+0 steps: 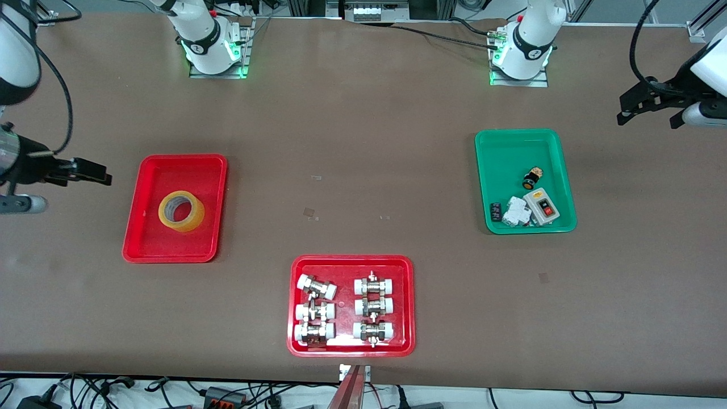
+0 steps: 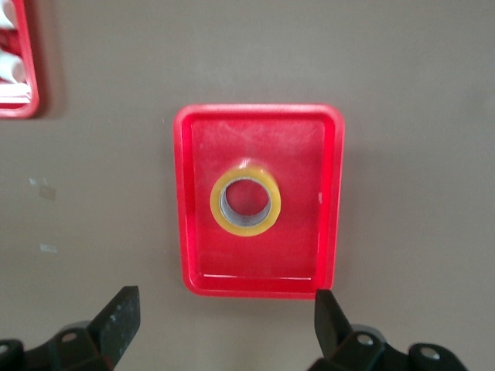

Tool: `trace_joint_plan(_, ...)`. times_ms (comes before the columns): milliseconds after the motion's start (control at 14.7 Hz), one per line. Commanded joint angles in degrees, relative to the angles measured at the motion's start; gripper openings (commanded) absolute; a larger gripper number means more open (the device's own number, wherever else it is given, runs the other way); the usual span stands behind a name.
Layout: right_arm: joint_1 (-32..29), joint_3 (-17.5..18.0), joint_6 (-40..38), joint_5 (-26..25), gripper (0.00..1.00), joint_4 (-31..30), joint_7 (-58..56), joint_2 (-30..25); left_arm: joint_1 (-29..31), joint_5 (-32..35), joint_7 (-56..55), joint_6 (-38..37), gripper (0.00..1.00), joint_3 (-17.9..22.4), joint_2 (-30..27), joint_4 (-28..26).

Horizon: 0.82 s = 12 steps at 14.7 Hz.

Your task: Left arm passes tape to right arm into tray

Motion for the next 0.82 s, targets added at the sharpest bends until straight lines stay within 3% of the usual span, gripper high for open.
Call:
trace_joint_plan(0, 0.0, 0.1, -1.6, -1.2, 1.0, 3.4, 1.7, 0.5, -0.5, 1.1, 0.6, -0.7, 1.0, 0.8, 1.9, 2.6)
trace_joint_plan(205, 0.2, 0.2, 1.8, -2.5, 1.0, 3.6, 1.6, 0.6, -0.4, 1.2, 0.5, -0.7, 1.0, 0.7, 5.1, 7.0)
trace_joint_plan(409, 2.2, -0.8, 4.8, -2.8, 1.0, 2.9, 1.4, -0.4, -0.4, 1.2, 0.5, -0.8, 1.0, 0.7, 5.2, 7.5)
trace_joint_plan(614, 7.0, -5.5, 6.0, -2.9, 1.0, 1.5, 1.9, -1.6, -0.6, 1.0, -0.2, -1.0, 1.0, 0.6, 5.6, 7.5)
trace_joint_plan(750, 6.7, -5.8, 6.8, -2.9, 1.0, 0.7, 1.3, -2.3, -0.6, 1.0, -0.2, -1.2, 1.0, 0.3, 5.6, 7.5)
